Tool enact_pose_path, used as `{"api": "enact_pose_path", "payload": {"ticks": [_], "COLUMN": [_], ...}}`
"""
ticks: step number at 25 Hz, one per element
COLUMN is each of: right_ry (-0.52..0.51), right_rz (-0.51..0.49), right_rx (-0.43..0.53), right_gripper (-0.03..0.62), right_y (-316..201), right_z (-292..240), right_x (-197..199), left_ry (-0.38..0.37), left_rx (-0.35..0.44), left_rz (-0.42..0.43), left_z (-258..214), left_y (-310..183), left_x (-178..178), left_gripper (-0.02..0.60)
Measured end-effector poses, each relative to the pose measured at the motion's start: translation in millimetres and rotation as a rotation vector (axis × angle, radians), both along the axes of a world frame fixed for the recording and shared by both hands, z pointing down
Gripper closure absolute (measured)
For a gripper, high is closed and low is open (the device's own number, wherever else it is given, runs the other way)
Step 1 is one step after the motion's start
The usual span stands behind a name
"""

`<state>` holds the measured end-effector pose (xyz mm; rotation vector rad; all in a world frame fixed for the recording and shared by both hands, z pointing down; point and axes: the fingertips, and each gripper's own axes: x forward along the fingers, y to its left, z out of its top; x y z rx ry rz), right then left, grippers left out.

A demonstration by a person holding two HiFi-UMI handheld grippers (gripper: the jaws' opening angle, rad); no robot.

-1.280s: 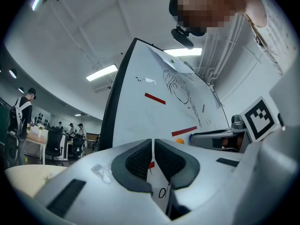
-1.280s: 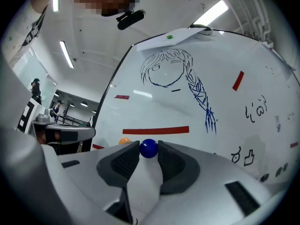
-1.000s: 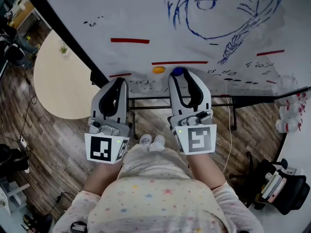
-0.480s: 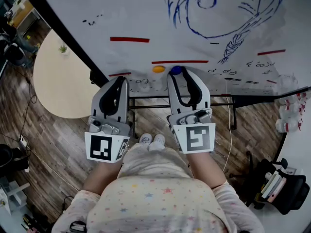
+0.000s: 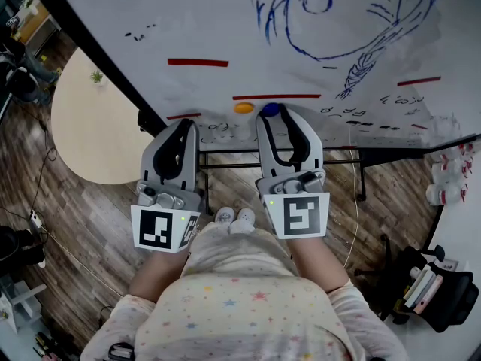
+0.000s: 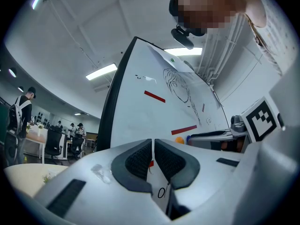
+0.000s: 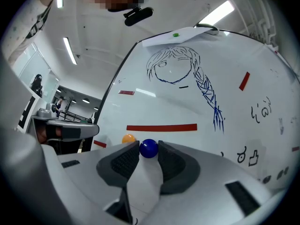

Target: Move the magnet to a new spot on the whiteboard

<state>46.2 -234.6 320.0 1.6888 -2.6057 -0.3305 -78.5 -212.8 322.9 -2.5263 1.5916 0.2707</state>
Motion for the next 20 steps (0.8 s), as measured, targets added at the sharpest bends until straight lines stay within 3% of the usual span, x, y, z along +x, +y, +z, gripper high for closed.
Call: {"api": "enact_pose_path", "payload": {"ticks": [20], "right_ry": [0.003], "right_rz": [0.078], "right_rx": [0.055], "right_gripper": [0.468], "right_y": [-0.3], "right_z": [-1.0], "right_x": [-1.1], "left_ry": [0.002], "left_rx": [-0.001], "left_rz": [-0.01], "left_z": [-0.1], "left_y": [1.7], "left_x": [-1.4], "left_gripper": [0.555]}}
